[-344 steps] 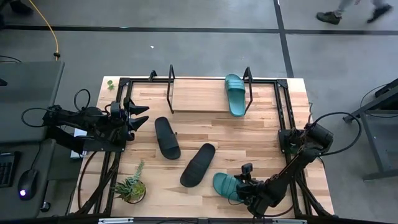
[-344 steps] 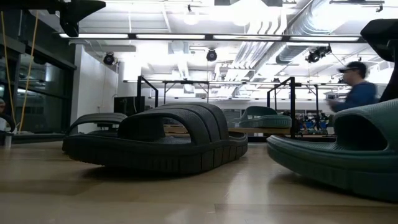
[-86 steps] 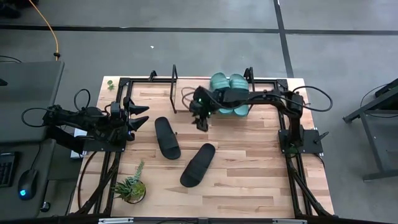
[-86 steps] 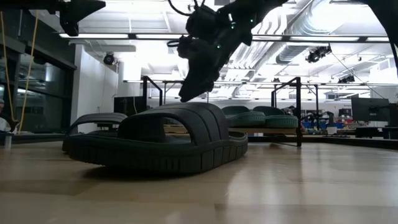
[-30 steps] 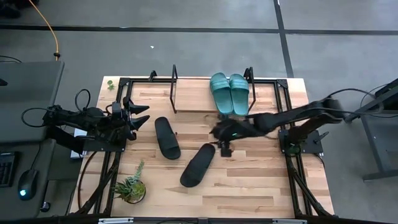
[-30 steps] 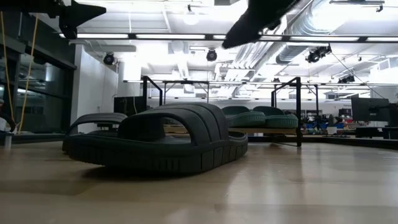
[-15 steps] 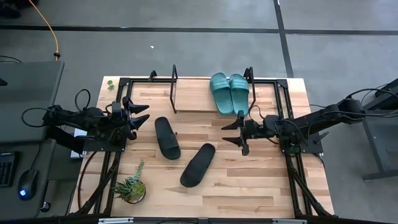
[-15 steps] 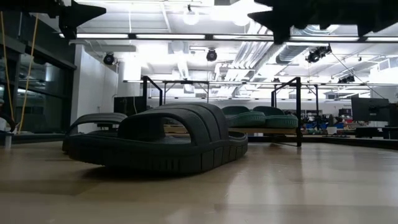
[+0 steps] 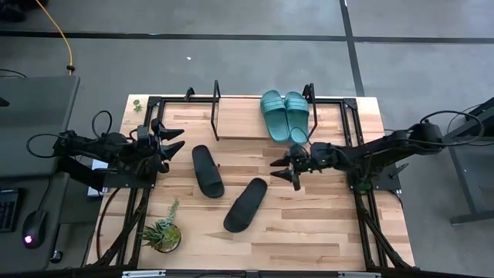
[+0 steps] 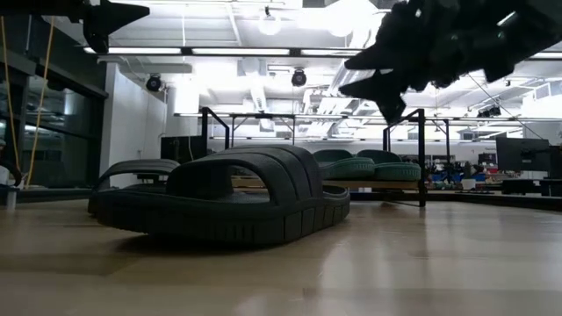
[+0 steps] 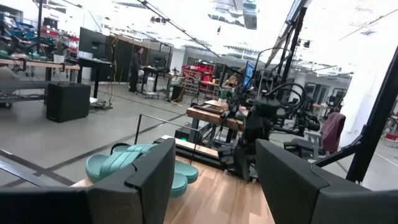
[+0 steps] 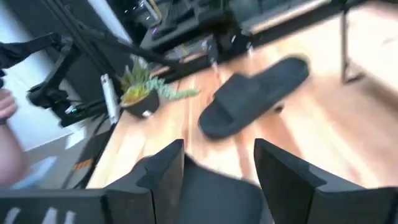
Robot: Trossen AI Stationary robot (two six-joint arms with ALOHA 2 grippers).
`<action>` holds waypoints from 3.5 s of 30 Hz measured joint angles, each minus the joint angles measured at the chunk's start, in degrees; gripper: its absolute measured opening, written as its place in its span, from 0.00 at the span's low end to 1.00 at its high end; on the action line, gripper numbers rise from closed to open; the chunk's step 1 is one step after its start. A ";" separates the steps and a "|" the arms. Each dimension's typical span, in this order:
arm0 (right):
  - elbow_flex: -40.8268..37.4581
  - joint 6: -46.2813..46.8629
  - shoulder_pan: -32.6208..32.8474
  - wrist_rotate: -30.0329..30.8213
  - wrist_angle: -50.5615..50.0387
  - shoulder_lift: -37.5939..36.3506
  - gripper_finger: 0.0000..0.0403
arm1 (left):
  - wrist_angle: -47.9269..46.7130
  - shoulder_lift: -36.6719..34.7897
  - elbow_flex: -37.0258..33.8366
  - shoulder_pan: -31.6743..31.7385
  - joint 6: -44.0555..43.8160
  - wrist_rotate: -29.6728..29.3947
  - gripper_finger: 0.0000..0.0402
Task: Pick and place slides into the shelf
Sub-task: Put the right black slide on the shelf
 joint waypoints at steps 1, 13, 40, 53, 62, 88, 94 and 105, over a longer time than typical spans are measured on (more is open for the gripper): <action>0.00 1.12 -0.13 -0.99 1.05 1.29 0.46 | 0.00 0.00 0.00 0.00 0.00 0.00 0.52; 6.44 9.29 1.95 -8.73 7.21 17.33 0.46 | -1.01 0.02 0.00 -0.01 -3.20 2.48 0.52; 16.94 8.53 10.84 -9.62 -4.88 26.82 0.46 | -2.67 11.30 0.02 -0.03 -13.44 11.69 0.52; 16.92 11.16 10.65 -11.95 1.07 33.84 0.46 | -2.30 17.44 0.00 -0.03 -19.06 11.97 0.52; 22.60 11.08 10.37 -15.33 3.08 38.67 0.46 | 1.25 20.06 0.02 -0.01 -19.17 14.75 0.52; 29.77 6.15 10.69 -16.02 -6.85 41.78 0.14 | 1.31 20.65 0.00 -0.01 -19.15 14.71 0.52; 29.77 5.95 10.29 -15.89 -6.96 41.84 0.01 | 1.31 20.65 0.00 -0.02 -19.15 14.69 0.52; 29.75 5.73 9.05 -18.31 -7.21 41.89 0.00 | 1.18 20.65 0.00 -0.03 -22.40 14.67 0.52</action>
